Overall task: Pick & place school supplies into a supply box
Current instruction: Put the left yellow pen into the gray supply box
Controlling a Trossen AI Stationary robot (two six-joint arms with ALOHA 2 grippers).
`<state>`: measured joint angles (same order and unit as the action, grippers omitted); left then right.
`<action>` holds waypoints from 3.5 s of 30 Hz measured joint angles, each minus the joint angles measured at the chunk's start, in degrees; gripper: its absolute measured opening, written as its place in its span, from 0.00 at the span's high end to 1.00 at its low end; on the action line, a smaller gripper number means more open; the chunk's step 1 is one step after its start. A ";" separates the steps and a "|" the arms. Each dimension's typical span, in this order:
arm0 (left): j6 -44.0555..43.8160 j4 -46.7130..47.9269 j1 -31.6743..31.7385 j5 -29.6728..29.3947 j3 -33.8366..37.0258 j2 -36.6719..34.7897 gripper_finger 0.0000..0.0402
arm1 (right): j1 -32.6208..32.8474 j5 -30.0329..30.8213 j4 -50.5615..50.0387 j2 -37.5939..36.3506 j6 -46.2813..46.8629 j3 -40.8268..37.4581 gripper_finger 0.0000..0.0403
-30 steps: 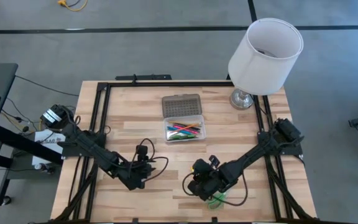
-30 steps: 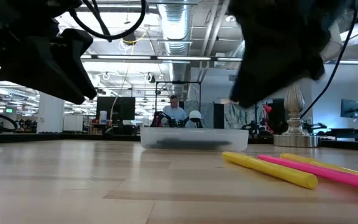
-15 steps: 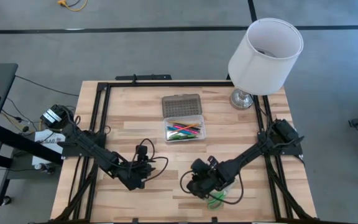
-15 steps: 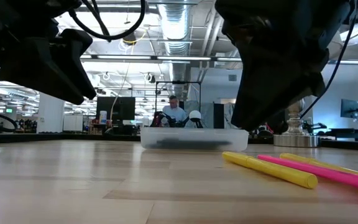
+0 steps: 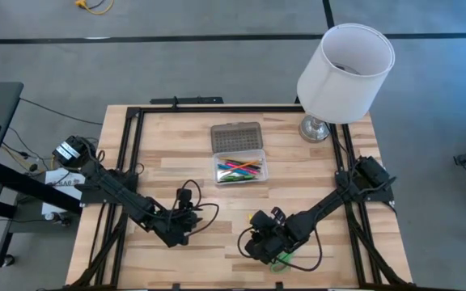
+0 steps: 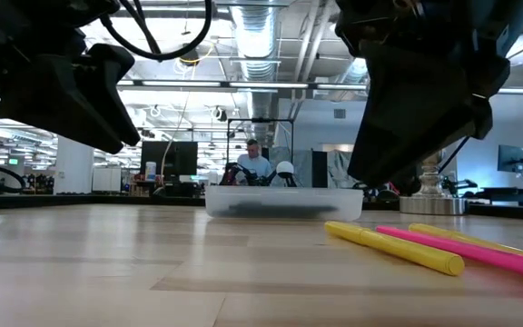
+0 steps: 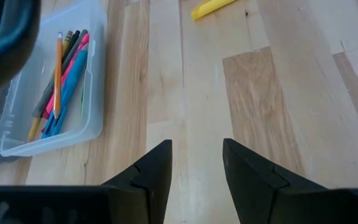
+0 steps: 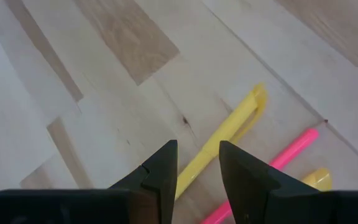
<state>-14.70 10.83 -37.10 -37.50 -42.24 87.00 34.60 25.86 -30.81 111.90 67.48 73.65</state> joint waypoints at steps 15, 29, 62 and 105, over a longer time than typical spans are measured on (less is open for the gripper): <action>-0.92 0.31 0.02 0.05 0.00 0.00 0.66 | -2.31 -6.72 1.19 3.69 -0.99 0.00 0.72; -0.98 0.24 0.02 0.07 0.00 0.02 0.66 | -3.81 -6.96 1.05 3.67 -1.41 0.02 0.72; -1.64 0.24 0.02 0.05 0.00 0.02 0.66 | -6.45 -7.23 -1.77 3.72 -1.92 0.04 0.81; -2.98 1.58 0.02 0.22 0.00 0.02 0.66 | -11.48 -12.35 -6.63 7.37 -35.05 6.03 0.93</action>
<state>-17.68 12.41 -37.08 -37.28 -42.24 87.02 23.11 13.51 -37.43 119.26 32.44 79.68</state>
